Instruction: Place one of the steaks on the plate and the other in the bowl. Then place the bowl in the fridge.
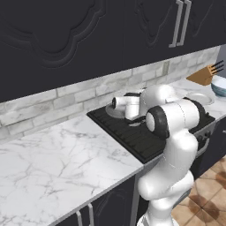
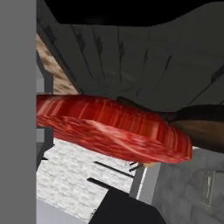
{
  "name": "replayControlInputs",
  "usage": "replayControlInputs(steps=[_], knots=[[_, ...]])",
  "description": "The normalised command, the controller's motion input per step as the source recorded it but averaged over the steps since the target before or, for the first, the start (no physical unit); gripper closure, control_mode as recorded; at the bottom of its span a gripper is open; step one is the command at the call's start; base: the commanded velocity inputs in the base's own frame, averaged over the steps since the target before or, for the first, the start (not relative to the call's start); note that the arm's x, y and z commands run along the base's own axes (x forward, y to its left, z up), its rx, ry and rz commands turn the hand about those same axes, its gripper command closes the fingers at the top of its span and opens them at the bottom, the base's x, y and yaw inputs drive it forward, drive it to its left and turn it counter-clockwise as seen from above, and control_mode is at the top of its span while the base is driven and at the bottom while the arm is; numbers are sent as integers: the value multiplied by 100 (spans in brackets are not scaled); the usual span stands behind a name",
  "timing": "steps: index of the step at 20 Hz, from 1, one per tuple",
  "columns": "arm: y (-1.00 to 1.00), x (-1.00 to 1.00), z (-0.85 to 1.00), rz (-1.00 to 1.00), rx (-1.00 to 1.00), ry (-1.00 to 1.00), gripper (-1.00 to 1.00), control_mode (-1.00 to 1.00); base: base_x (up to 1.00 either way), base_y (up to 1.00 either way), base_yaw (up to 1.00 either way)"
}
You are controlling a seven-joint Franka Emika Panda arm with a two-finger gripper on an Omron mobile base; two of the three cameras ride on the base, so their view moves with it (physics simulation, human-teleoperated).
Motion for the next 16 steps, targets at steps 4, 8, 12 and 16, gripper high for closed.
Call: replayControlInputs(steps=[4, 8, 12, 16], knots=[[-53, -77, 67, 0, 4, 21, 100, -100, 0, 0, 0], [-37, -99, 49, 0, 3, 13, 100, -100, 0, 0, 0], [-9, -100, 45, 1, 0, 8, 100, -100, 0, 0, 0], [1, -97, 45, 4, 0, 4, 100, -100, 0, 0, 0]])
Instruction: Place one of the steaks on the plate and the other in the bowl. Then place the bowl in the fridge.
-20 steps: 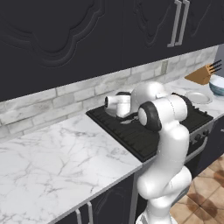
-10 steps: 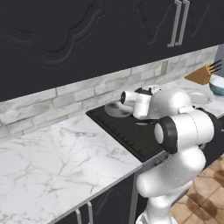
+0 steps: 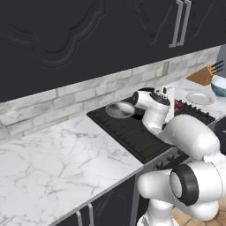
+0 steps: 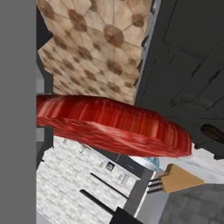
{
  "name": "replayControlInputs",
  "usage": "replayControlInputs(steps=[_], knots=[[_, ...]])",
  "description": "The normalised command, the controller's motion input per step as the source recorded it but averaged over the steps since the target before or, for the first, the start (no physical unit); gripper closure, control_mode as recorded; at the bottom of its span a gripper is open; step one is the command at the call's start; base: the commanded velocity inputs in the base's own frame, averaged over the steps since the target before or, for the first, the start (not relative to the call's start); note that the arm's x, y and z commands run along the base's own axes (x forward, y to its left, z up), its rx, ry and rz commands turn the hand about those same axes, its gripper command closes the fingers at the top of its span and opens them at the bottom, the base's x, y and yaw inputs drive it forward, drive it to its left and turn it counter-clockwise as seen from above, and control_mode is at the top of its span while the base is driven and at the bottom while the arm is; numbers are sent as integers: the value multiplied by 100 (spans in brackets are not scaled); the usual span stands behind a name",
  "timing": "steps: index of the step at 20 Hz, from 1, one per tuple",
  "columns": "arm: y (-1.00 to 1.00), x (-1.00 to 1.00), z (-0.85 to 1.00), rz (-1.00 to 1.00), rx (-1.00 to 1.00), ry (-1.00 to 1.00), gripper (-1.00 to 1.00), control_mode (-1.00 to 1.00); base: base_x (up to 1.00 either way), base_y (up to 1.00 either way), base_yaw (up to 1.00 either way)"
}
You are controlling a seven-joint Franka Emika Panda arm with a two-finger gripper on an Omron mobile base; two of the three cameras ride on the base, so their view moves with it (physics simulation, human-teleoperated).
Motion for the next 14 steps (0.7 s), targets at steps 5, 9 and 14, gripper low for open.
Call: replayControlInputs(steps=[5, 9, 14], knots=[[8, -66, 26, 0, 0, -4, 100, -100, 0, 0, 0], [23, -55, 11, 0, 0, -15, 100, -100, 0, 0, 0], [13, -16, 3, 0, 0, -5, 100, -100, 0, 0, 0]])
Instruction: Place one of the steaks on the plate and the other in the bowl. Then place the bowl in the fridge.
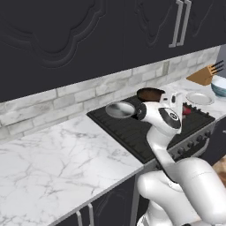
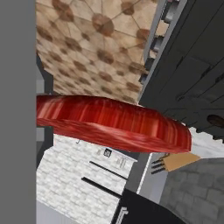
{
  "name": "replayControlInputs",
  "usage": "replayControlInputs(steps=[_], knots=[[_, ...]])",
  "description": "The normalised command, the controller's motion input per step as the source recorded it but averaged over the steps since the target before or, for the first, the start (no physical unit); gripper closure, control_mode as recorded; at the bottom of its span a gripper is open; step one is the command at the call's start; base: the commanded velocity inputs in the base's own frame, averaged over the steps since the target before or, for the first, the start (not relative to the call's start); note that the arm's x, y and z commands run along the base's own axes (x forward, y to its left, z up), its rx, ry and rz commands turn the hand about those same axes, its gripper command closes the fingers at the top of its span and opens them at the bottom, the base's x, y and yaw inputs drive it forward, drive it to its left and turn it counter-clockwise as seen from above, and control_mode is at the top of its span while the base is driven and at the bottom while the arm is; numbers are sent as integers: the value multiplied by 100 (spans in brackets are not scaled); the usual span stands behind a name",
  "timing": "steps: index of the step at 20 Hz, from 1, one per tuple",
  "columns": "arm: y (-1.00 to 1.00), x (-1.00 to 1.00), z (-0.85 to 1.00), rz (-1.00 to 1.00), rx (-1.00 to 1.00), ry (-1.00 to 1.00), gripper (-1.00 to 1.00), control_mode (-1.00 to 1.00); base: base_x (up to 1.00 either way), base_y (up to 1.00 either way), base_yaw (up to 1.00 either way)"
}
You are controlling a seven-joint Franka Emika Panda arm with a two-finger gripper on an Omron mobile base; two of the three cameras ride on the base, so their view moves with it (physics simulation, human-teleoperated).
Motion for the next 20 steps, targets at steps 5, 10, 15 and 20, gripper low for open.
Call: replayControlInputs(steps=[5, 10, 15, 20], knots=[[0, 0, 0, 0, 0, 0, 100, -100, 0, 0, 0], [-1, 0, 0, 0, 0, 0, 100, 100, 0, -6, 0], [0, 0, 0, 0, 0, 0, 100, 100, -3, -58, 0], [0, 0, 0, 0, 0, 0, 100, 100, -10, -88, 0]])
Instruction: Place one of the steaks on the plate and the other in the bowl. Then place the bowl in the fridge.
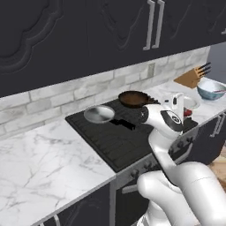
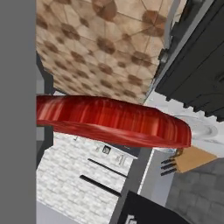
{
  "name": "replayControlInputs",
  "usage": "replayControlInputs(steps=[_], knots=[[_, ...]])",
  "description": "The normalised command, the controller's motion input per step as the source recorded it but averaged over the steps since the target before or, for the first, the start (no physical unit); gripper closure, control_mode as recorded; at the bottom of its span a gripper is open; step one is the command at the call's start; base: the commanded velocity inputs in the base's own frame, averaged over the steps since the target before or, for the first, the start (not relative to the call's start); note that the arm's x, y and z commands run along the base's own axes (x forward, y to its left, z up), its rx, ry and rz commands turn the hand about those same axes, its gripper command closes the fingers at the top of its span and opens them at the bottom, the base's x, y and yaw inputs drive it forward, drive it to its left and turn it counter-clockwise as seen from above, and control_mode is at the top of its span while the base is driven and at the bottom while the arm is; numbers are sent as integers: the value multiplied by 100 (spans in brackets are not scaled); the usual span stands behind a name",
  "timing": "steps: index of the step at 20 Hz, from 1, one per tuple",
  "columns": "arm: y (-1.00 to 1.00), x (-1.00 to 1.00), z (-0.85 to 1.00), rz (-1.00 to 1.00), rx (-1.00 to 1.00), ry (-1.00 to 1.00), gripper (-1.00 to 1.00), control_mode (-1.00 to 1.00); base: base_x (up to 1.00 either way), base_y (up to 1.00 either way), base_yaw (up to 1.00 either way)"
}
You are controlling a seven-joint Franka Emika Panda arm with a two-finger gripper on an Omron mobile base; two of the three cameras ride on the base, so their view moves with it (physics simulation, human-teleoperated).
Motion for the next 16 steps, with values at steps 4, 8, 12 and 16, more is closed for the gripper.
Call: replayControlInputs(steps=[4, 8, 12, 16], knots=[[0, 0, 0, 0, 0, 0, 100, 100, -27, -97, 0], [0, 0, 0, 0, 0, 0, 100, 100, -4, -92, 1], [0, 0, 0, 0, 0, 0, 100, 100, 23, -73, 15], [0, 0, 0, 0, 0, 0, 100, 100, 9, -96, 25]])
